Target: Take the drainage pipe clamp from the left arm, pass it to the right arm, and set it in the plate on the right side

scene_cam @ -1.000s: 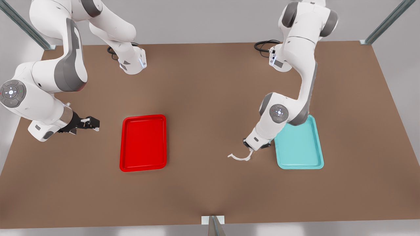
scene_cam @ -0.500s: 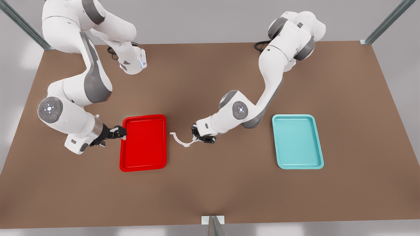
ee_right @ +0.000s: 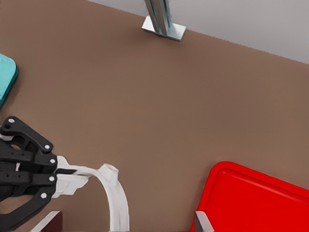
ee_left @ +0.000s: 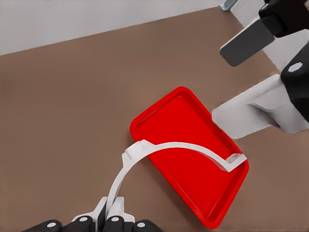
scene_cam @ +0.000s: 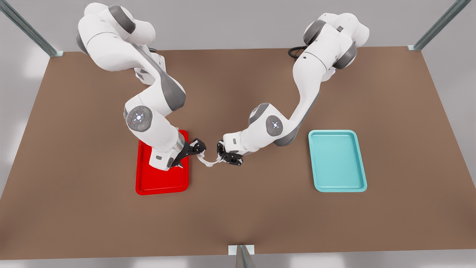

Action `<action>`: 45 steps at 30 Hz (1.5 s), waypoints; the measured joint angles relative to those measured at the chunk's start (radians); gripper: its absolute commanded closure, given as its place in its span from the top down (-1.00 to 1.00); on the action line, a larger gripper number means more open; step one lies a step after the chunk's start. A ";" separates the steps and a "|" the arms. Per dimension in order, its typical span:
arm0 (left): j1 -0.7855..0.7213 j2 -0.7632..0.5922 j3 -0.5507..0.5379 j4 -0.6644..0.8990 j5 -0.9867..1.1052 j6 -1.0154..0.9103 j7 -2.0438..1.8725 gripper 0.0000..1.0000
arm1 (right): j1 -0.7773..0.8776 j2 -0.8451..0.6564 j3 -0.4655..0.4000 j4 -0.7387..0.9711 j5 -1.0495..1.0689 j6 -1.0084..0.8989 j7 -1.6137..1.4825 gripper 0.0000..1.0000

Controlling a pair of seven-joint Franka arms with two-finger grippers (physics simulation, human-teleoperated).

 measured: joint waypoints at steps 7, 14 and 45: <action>0.001 0.000 0.001 -0.001 0.001 0.001 0.043 -0.57 | 0.026 -0.001 -0.001 -0.097 -0.062 0.031 0.045 1.00; 0.002 0.000 0.001 -0.001 0.000 0.001 0.073 -0.57 | 0.047 0.010 0.000 -0.136 -0.188 0.077 0.100 -0.18; 0.423 -0.559 0.340 -0.329 0.330 -0.653 0.041 1.00 | -0.422 -0.043 0.056 -0.653 -0.341 0.286 0.211 1.00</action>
